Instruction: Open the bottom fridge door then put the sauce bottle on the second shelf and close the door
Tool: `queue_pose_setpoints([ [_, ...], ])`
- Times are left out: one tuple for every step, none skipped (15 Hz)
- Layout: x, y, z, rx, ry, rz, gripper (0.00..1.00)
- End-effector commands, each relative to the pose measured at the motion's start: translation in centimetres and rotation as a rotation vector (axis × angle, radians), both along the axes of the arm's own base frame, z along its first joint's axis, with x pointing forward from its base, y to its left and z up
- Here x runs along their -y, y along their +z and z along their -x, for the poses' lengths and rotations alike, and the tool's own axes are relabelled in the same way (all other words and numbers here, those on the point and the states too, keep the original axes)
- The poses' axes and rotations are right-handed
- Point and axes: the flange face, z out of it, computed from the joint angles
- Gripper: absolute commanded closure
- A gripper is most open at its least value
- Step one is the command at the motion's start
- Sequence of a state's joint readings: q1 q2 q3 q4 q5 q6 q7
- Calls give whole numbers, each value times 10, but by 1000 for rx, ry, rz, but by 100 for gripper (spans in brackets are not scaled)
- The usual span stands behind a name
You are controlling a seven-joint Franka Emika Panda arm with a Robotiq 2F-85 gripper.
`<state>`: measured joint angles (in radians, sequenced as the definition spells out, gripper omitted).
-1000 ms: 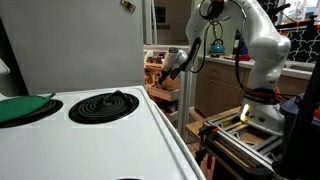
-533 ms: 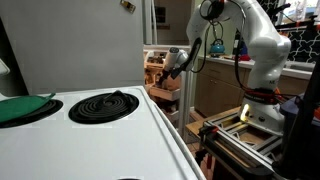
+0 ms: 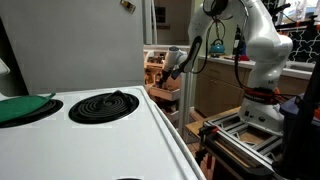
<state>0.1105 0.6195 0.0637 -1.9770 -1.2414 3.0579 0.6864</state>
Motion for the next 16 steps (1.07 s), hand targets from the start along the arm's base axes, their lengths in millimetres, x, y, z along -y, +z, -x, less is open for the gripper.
queue_pose_setpoints([
  [12, 27, 32, -68, -4, 33, 0],
  [14, 34, 37, -81, -2, 21, 0],
  [15, 44, 40, -80, -4, 10, 0],
  [19, 55, 43, -82, -9, 13, 0],
  [20, 63, 46, -83, -13, 27, 0],
  [22, 69, 51, -87, -2, 9, 0],
  [25, 76, 55, -91, -15, 3, 0],
  [27, 80, 61, -100, -6, -4, 0],
  [29, 84, 66, -102, -3, -22, 0],
  [30, 88, 69, -101, -7, -44, 0],
  [21, 81, 51, -81, -7, -34, 0],
  [23, 85, 55, -86, -7, -40, 0],
  [24, 87, 58, -88, -8, -42, 0],
  [25, 88, 60, -89, -9, -43, 0],
  [26, 88, 61, -90, -10, -43, 0],
  [26, 88, 61, -90, -11, -43, 0],
])
